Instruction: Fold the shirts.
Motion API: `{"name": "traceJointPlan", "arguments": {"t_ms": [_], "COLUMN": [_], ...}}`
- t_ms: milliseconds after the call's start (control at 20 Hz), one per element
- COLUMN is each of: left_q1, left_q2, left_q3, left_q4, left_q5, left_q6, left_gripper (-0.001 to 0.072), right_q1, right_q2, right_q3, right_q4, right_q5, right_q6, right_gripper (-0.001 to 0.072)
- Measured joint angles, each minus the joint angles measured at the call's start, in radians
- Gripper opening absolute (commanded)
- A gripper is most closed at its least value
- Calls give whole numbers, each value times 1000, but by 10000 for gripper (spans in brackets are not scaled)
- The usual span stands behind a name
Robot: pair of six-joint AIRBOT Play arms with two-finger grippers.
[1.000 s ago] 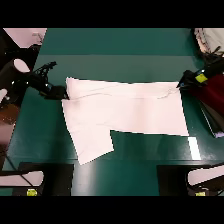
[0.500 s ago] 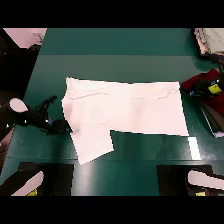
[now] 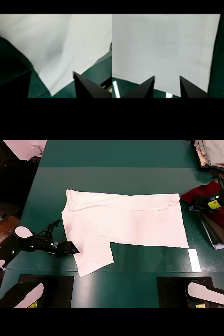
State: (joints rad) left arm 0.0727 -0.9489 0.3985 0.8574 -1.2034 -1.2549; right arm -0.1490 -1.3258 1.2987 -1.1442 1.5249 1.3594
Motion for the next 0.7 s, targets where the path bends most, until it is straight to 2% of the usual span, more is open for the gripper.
{"name": "traceJointPlan", "arguments": {"t_ms": [300, 350, 450, 500, 550, 600, 700], "left_q1": [0, -1, -1, 0, 0, -1, 0], "left_q2": [1, 1, -1, -2, -2, -2, -2], "left_q3": [-16, -17, -19, -20, -20, -20, -19], "left_q4": [-59, -63, -54, -50, -62, -65, -72], "left_q5": [62, 68, 94, 101, 100, 95, 90], "left_q6": [4, 5, 8, 8, 8, 8, 8], "left_gripper": [615, 592, 218, 124, 119, 26, 27], "right_q1": [-8, -14, -34, -48, -63, -83, -133], "right_q2": [1, 2, 8, 15, 24, 36, 63], "right_q3": [-4, -8, -34, -58, -86, -119, -191], "right_q4": [-1, -4, -5, -6, -8, -7, -8], "right_q5": [8, 10, 13, 13, 12, 8, -8], "right_q6": [-13, -16, -19, -21, -24, -29, -42], "right_gripper": [366, 366, 366, 366, 366, 366, 367]}}
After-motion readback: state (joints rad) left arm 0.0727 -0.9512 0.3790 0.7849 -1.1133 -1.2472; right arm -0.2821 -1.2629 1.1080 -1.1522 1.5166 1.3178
